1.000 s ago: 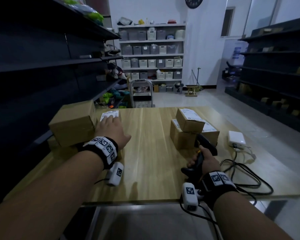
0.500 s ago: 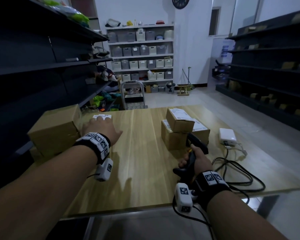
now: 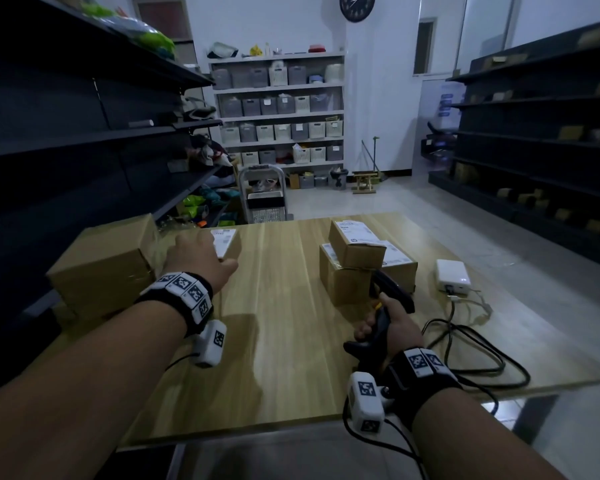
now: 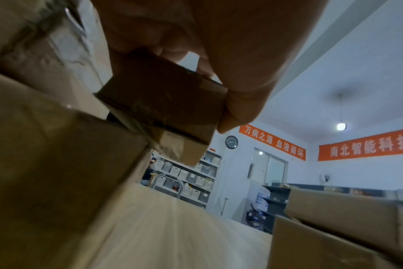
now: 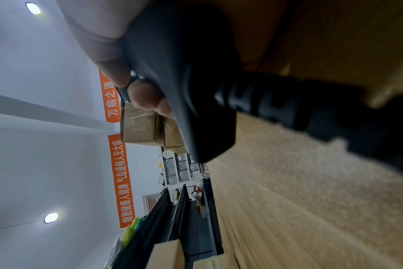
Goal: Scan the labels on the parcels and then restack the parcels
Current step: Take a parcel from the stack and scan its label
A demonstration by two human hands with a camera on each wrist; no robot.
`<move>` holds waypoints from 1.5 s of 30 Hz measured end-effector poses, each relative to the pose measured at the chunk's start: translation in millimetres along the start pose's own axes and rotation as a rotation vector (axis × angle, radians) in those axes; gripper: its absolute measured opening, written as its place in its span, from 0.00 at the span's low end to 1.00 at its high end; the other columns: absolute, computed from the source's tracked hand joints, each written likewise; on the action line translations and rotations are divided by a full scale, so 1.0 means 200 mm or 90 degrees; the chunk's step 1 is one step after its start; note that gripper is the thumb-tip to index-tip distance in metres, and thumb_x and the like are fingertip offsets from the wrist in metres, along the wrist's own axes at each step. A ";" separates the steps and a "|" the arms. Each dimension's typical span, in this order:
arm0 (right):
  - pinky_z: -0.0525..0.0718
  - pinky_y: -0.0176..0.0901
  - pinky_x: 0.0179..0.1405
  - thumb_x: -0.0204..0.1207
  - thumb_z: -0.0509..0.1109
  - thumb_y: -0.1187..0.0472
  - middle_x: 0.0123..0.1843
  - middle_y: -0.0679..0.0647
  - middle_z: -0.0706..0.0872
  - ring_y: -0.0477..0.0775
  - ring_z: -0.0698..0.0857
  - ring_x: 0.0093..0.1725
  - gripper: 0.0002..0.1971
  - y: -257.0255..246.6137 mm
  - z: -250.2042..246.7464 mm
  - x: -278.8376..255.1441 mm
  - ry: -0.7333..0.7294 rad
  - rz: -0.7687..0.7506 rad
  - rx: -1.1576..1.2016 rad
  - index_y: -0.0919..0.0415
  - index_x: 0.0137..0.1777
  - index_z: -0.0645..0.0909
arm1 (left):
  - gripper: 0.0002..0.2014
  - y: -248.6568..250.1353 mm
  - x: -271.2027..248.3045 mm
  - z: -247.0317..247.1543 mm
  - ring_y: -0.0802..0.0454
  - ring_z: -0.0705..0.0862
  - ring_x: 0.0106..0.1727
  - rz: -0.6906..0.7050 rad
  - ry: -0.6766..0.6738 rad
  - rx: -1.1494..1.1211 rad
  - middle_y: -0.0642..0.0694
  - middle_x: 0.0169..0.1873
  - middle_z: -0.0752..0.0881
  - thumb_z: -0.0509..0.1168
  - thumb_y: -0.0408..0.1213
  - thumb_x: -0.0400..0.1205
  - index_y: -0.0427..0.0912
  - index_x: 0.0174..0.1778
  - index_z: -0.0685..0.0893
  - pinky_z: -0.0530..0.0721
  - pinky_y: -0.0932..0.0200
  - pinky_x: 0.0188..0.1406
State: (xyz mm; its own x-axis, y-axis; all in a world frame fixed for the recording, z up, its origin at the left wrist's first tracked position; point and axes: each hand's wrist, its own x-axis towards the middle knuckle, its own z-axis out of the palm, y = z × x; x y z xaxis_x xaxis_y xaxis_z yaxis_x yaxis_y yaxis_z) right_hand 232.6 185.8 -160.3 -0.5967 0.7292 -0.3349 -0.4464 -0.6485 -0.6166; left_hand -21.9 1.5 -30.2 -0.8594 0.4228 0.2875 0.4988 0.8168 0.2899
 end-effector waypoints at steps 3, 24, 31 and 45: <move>0.74 0.46 0.29 0.84 0.72 0.48 0.27 0.54 0.73 0.55 0.73 0.23 0.18 0.00 0.00 0.01 -0.005 0.006 -0.001 0.58 0.38 0.75 | 0.35 0.08 -0.13 0.01 0.34 0.83 0.71 0.018 0.022 -0.113 0.36 0.77 0.77 0.79 0.56 0.78 0.46 0.79 0.81 0.84 0.41 0.69; 0.89 0.63 0.63 0.83 0.73 0.46 0.69 0.72 0.90 0.73 0.91 0.66 0.37 0.04 -0.04 0.12 -0.099 0.086 -0.008 0.71 0.83 0.71 | 0.62 0.20 -0.55 0.43 0.44 0.82 0.80 0.007 -0.246 -0.409 0.44 0.85 0.79 0.73 0.81 0.69 0.46 0.93 0.68 0.80 0.50 0.78; 0.85 0.62 0.72 0.83 0.72 0.42 0.71 0.71 0.89 0.70 0.89 0.71 0.38 0.04 -0.05 0.14 -0.085 0.091 -0.043 0.74 0.80 0.76 | 0.08 0.15 -0.48 0.48 0.53 0.96 0.40 -0.088 -0.328 -0.532 0.48 0.38 0.98 0.78 0.40 0.87 0.38 0.52 0.96 0.84 0.65 0.31; 0.92 0.59 0.61 0.72 0.78 0.42 0.73 0.71 0.88 0.70 0.90 0.70 0.50 0.03 -0.05 0.12 -0.123 0.103 -0.026 0.71 0.87 0.68 | 0.29 0.11 -0.44 0.62 0.33 0.98 0.54 -0.096 -0.326 -0.766 0.36 0.56 0.97 0.85 0.38 0.67 0.46 0.64 0.85 0.95 0.27 0.62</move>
State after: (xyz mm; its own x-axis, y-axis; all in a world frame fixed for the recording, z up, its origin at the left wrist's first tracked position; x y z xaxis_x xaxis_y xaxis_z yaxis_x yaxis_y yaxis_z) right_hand 221.8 201.7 -179.9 -0.7763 0.5588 -0.2917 -0.3099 -0.7414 -0.5953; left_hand 50.5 30.9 -161.7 -0.7272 0.6761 -0.1184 -0.0465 0.1236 0.9912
